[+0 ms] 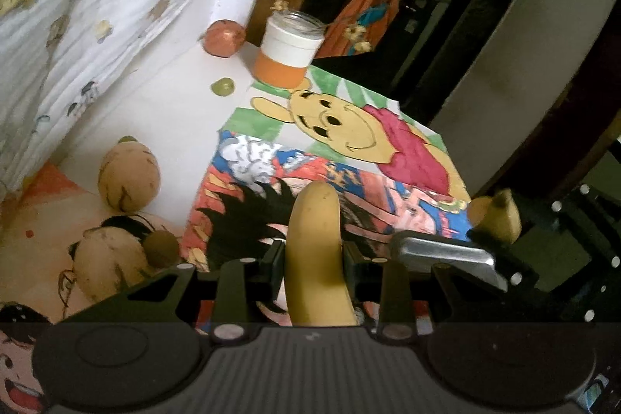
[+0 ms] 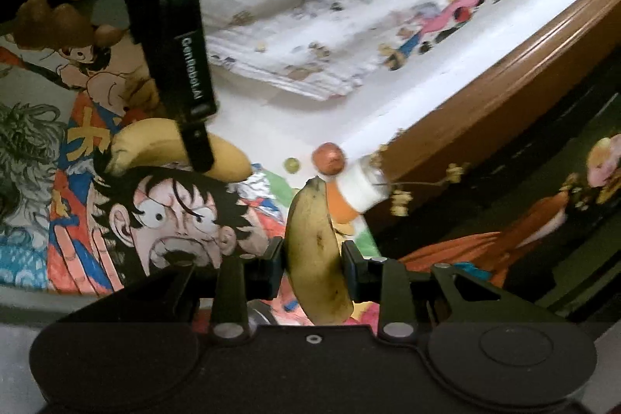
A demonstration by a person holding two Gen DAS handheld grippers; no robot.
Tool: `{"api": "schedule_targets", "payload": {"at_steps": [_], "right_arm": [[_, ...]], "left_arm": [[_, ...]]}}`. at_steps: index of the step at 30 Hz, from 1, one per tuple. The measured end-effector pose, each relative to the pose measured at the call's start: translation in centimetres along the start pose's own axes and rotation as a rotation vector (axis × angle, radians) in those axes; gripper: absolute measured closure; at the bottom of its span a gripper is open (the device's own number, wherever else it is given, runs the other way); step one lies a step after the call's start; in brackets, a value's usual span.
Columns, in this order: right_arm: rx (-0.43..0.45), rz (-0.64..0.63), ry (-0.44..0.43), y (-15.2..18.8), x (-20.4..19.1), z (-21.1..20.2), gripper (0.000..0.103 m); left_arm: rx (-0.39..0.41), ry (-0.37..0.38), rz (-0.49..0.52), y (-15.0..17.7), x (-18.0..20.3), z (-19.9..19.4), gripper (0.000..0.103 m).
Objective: Organize fruits
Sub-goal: 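Lower the banana in the right gripper onto the tray while the left gripper lowers its banana there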
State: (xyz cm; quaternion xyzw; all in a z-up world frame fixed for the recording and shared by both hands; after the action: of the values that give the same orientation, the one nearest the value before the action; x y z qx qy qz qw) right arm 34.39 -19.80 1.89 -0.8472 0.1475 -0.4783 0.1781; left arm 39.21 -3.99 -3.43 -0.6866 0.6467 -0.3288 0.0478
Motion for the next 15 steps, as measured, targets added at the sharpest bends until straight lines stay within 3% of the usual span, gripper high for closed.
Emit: {"api": "schedule_targets", "payload": {"at_steps": [15], "right_arm": [[-0.019, -0.035, 0.055, 5.9, -0.6, -5.2, 0.070]], "left_arm": [[-0.108, 0.104, 0.104, 5.7, 7.8, 0.9, 0.068]]}}
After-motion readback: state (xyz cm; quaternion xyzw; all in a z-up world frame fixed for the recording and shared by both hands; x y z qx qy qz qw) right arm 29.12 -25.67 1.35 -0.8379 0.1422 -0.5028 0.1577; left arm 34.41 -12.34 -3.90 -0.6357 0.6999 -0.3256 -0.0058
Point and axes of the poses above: each gripper's, at about its wrist camera, not at the fingertips, and z roughly the way its jaws point, x to its right, y to its underside, the point moved 10 cm from there along z, roughly the way its jaws point, and after that the axes turned 12 degrees about -x, right-handed, at the moved point
